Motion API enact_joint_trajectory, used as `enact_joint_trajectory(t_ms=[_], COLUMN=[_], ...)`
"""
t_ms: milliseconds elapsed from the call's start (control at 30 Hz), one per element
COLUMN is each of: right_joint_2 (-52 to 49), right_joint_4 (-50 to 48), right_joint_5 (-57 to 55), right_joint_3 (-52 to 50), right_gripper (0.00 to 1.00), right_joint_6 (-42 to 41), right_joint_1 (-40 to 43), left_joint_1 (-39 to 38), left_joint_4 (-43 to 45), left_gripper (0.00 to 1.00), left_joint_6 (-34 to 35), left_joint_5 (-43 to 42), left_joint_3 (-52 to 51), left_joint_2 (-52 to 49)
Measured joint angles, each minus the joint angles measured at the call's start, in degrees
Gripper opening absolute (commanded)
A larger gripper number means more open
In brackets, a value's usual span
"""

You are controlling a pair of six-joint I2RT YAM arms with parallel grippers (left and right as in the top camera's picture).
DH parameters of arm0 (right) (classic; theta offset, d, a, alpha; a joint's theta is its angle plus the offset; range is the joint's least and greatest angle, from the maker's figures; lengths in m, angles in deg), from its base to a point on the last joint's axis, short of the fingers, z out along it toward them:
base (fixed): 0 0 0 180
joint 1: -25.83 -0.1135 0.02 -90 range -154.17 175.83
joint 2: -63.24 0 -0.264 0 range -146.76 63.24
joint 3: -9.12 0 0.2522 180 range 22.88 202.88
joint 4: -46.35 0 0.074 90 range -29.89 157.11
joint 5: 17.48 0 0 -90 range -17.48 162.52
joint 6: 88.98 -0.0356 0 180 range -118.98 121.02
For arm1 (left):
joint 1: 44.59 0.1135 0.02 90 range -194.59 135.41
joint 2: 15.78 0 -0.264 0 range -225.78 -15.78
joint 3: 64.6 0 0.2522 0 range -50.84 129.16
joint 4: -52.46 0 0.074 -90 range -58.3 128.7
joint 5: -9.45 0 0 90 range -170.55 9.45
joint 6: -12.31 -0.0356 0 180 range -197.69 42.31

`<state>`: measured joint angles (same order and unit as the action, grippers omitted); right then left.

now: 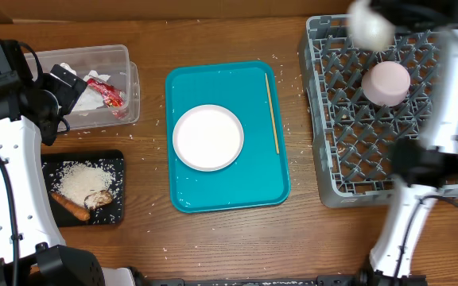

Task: Sort waste into correct bins and load items into the dishwasher
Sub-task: 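Carry the cup right and set it upside down in the rack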

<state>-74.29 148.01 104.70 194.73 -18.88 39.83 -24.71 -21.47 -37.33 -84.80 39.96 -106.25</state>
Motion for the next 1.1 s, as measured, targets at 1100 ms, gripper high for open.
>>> enact_joint_trajectory(t_ms=[1100], right_joint_2=[-0.07], right_joint_4=[-58.45], right_joint_5=[37.44], right_joint_3=[-46.84], right_gripper=[0.15], right_joint_6=[-16.96], right_joint_1=[19.56], left_joint_1=[0.0], left_joint_4=[0.0], left_gripper=[1.0], left_joint_6=[0.0], left_joint_5=[-0.02], left_joint_3=[0.0], left_joint_2=[0.0])
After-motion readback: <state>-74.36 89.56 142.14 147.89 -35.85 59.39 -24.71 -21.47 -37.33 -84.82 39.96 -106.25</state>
